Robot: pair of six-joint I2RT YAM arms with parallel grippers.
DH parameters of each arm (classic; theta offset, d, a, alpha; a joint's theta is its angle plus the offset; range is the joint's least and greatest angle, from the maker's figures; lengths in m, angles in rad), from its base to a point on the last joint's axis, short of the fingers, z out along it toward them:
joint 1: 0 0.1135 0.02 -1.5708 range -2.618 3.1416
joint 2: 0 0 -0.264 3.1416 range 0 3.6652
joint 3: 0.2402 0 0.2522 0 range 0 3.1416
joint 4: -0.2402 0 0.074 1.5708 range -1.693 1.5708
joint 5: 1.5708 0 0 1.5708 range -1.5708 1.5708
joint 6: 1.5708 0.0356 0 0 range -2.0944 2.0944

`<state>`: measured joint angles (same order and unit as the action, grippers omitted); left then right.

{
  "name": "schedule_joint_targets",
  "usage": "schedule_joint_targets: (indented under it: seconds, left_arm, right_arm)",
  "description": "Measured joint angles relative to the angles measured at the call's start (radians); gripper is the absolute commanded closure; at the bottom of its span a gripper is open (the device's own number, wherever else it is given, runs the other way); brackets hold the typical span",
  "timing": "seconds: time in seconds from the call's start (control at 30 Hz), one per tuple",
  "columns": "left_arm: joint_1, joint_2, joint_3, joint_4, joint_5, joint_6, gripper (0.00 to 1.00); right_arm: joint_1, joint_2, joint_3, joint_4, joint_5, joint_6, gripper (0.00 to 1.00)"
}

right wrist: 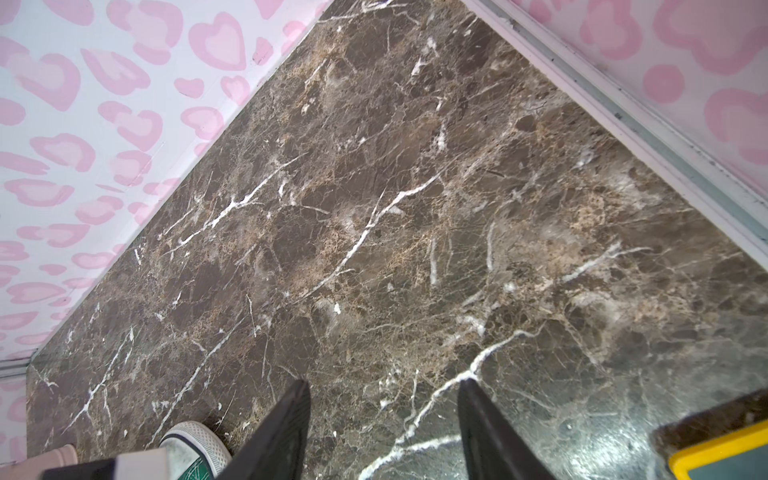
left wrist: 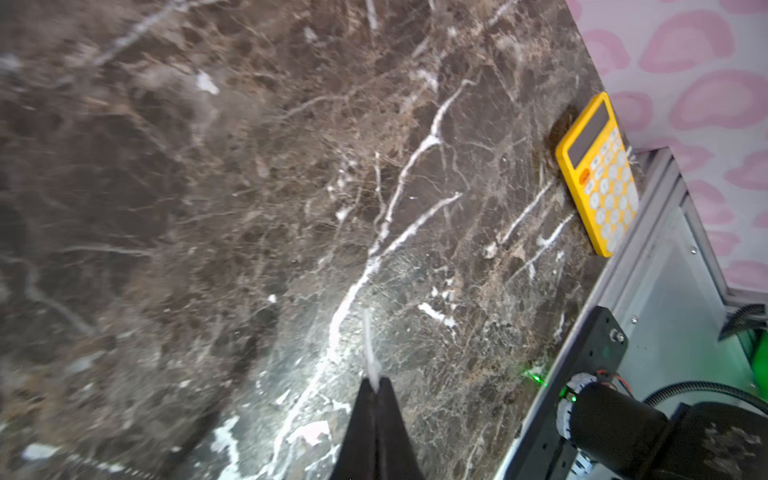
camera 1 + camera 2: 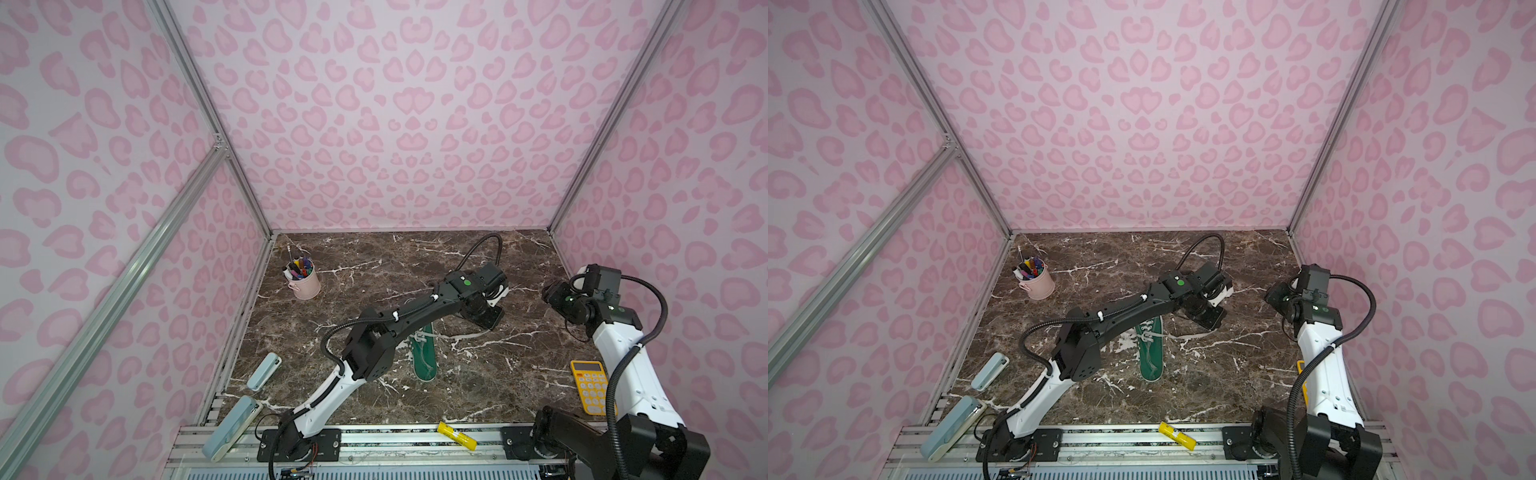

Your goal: Tie the shoes

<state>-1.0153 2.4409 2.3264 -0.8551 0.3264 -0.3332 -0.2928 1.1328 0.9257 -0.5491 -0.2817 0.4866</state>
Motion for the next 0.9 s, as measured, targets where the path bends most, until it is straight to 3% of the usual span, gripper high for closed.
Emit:
schedule_joint_targets:
  seconds: [0.07,0.2,0.3,0.47,0.63,0.9]
  left_arm:
    - [0.0,0.012,0.0,0.025,0.037,-0.004,0.92]
    - [0.0,0.042,0.0,0.06,0.086,-0.018,0.52]
    - [0.0,0.044,0.0,0.06,0.085,-0.025,0.38]
    - [0.007,0.016,0.0,0.048,0.052,-0.008,0.34]
    - [0.053,-0.093,-0.041,0.053,0.021,-0.006,0.34]
    - [0.23,-0.433,-0.516,0.188,-0.043,-0.015,0.35]
  right_arm:
    - [0.0,0.0,-0.005,0.001,-0.009,0.0,0.42]
    - [0.0,0.0,-0.014,-0.005,-0.015,-0.006,0.42]
    - [0.0,0.001,-0.014,-0.019,-0.015,-0.017,0.41]
    - [0.014,0.014,-0.016,-0.043,-0.01,-0.037,0.41]
    - [0.19,0.087,0.045,-0.126,0.077,-0.11,0.42]
    - [0.5,0.369,0.224,-0.311,0.214,-0.202,0.47]
